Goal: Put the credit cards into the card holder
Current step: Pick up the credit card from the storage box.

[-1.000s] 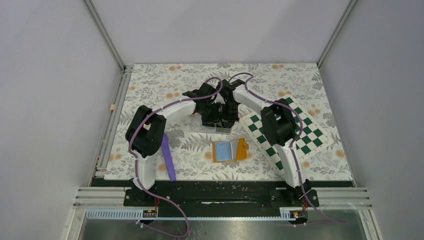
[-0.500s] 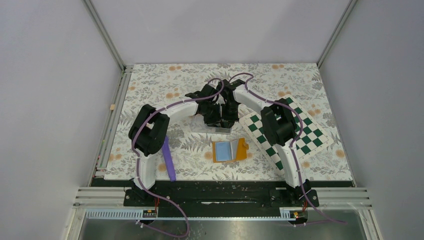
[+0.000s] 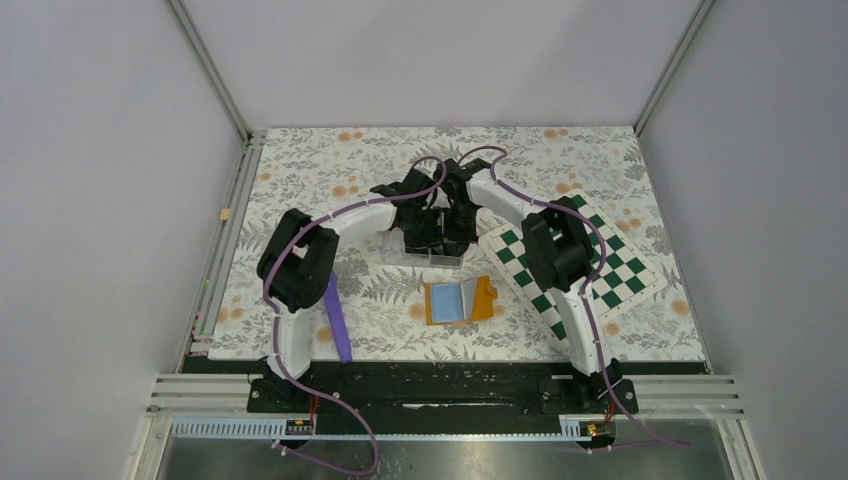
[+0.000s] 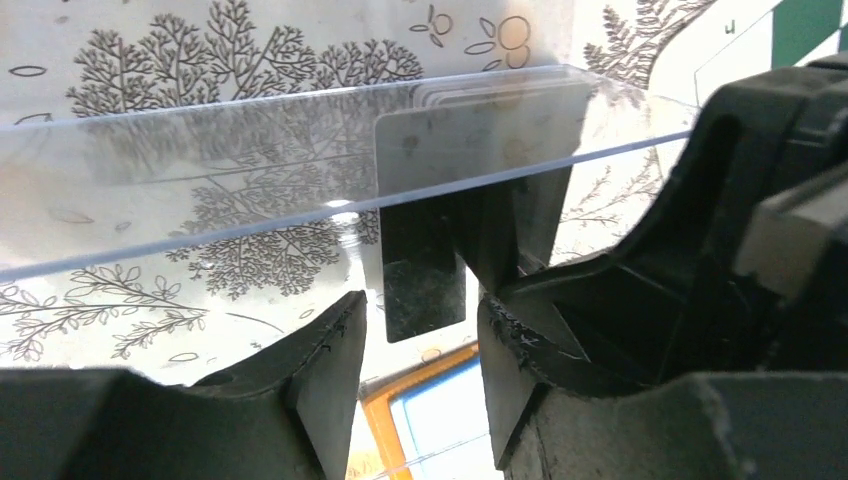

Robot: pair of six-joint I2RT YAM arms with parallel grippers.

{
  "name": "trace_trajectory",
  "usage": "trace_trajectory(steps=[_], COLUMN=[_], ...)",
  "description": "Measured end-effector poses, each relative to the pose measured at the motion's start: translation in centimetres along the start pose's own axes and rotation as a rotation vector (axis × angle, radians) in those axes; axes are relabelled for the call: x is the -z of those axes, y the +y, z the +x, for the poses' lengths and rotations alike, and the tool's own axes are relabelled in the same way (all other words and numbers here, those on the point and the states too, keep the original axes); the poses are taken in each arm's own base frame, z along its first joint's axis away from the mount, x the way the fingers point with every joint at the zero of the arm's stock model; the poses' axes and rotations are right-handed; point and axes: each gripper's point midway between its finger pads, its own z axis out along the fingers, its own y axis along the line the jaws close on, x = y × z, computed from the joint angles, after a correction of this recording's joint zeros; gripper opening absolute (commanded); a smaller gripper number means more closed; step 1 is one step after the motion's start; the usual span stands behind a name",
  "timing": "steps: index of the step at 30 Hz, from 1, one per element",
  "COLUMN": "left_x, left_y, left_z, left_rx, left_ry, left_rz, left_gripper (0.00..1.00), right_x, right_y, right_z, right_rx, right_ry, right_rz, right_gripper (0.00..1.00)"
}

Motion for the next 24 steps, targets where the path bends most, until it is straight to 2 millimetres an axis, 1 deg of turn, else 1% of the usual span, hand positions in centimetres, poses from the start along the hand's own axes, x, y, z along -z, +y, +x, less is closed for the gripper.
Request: trace_trajectory(steps=[3, 4, 6, 8, 9, 11, 15, 19, 24], left_x=[-0.2, -0.3, -0.5, -0.6, -0.6, -0.5, -0.1, 0.3, 0.9], left_y=[0.4, 0.5, 0.5, 0.8, 0.9, 1.0, 0.9, 0.6, 0.0], left_z=[0.2, 0.2, 0.2, 0.2, 0.2, 0.0, -0.2, -0.4, -0.6], left_rx=[0.001, 0.001, 0.003, 0.002, 0.007, 0.014, 0.013, 0.009, -0.001], left_ry=[0.006, 0.007, 0.008, 0.01, 0.011, 0.009, 0.001, -0.009, -0.032], left_rz=[-0.019, -0.019, -0.017, -0.027, -0.028, -0.027, -0.02, -0.01, 0.026], left_gripper=[0.35, 0.31, 0.19, 0.11, 0.07, 0.04, 0.0, 0.01, 0.12], right_x=[0.0, 0.0, 0.0, 0.0, 0.0, 0.0, 0.0, 0.0, 0.0], right_y=[0.0, 0.0, 0.0, 0.0, 0.0, 0.0, 0.0, -0.1, -0.1], right_z=[0.0, 0.0, 0.0, 0.0, 0.0, 0.0, 0.0, 0.0, 0.1], right_rx=[0.0, 0.0, 0.0, 0.002, 0.004, 0.005, 0.007, 0.006, 0.002], right_ry=[0.001, 0.001, 0.002, 0.002, 0.002, 0.002, 0.003, 0.003, 0.008], right_rz=[-0.002, -0.003, -0.003, -0.003, -0.003, -0.003, -0.003, -0.004, -0.01], right_gripper=[0.0, 0.0, 0.0, 0.0, 0.0, 0.0, 0.0, 0.0, 0.0])
